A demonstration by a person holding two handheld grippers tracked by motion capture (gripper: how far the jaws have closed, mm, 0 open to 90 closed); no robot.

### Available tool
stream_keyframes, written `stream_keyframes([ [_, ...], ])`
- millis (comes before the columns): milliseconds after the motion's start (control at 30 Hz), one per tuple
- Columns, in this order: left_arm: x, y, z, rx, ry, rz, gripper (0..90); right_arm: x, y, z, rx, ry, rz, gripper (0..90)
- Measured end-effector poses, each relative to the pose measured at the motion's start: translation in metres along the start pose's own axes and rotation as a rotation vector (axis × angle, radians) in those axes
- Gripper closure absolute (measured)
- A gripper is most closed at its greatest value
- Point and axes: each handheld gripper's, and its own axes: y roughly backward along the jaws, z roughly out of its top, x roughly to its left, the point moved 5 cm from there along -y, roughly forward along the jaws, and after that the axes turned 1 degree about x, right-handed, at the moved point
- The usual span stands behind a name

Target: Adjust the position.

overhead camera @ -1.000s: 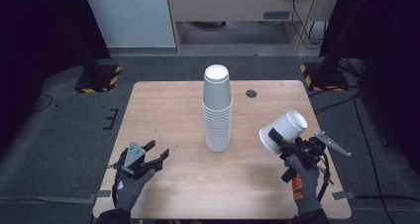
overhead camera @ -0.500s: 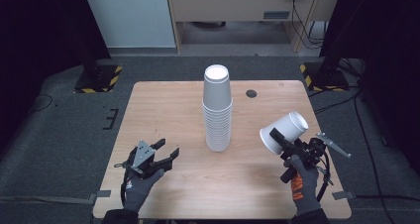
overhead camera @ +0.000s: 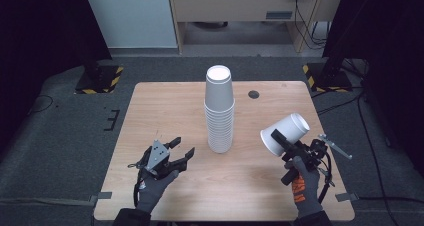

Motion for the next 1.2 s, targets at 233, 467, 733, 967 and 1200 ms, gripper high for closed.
stream_keyframes([
  [233, -0.018, -0.012, 0.007, -0.012, -0.027, -0.039, 36.8, 0.001, 0.0, 0.0, 0.002, -0.008, 0.013, 14.4],
  [467, -0.034, -0.022, 0.013, -0.023, -0.054, -0.076, 37.8, 0.003, -0.001, -0.001, 0.006, -0.02, 0.027, 14.3],
  [733, -0.048, -0.032, 0.02, -0.036, -0.073, -0.107, 39.2, 0.004, -0.001, -0.002, 0.01, -0.028, 0.032, 14.4],
  [967, -0.063, -0.043, 0.028, -0.053, -0.088, -0.14, 41.0, 0.005, -0.002, -0.003, 0.015, -0.019, 0.033, 14.3],
  [1200, -0.075, -0.054, 0.031, -0.057, -0.095, -0.163, 42.2, 0.006, -0.003, -0.004, 0.019, -0.017, 0.041, 14.3],
])
